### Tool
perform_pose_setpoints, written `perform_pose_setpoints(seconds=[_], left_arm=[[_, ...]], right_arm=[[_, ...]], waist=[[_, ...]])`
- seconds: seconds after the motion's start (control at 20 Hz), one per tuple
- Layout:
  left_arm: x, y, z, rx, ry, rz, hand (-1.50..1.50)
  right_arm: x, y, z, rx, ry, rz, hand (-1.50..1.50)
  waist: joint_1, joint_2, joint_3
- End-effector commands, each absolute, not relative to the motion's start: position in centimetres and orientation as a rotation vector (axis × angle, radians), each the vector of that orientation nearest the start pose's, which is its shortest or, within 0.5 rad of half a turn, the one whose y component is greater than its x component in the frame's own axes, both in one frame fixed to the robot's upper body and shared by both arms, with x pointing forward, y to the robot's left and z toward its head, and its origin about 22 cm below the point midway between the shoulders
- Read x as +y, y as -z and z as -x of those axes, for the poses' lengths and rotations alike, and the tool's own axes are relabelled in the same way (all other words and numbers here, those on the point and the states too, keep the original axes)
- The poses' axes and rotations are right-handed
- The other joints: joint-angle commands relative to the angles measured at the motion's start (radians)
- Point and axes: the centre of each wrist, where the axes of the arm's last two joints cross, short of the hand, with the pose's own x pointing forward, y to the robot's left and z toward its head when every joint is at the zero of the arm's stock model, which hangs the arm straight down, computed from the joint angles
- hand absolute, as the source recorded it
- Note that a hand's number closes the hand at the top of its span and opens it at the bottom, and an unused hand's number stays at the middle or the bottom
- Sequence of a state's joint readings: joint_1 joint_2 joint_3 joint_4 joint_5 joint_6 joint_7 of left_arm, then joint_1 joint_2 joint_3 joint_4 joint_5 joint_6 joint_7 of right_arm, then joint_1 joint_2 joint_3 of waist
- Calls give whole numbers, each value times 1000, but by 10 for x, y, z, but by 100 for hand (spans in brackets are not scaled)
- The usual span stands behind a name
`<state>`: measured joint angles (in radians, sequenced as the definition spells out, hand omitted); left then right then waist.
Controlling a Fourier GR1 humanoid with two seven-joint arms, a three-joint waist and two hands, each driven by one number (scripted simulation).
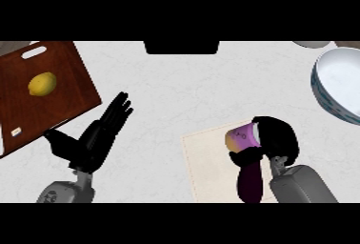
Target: Pick the can from the placemat and place it in the bowl
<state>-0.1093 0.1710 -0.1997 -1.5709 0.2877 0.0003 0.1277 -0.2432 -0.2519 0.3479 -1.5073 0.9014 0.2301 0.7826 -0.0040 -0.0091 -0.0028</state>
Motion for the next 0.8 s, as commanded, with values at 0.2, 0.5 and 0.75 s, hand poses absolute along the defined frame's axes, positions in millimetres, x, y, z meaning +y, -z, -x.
perform_pose_setpoints(seconds=[0.2,0.5,0.75], left_arm=[[209,-34,-261,-1477,121,263,0],[198,-35,-268,-1482,120,258,0],[219,-42,-266,-1491,118,237,0]], right_arm=[[-231,-83,-254,-904,-1030,1131,150],[-209,-168,-225,-1097,-894,1191,150],[-218,-222,-197,-1167,-788,1340,150]], waist=[[-2,6,3],[-10,3,2],[-7,2,2]])
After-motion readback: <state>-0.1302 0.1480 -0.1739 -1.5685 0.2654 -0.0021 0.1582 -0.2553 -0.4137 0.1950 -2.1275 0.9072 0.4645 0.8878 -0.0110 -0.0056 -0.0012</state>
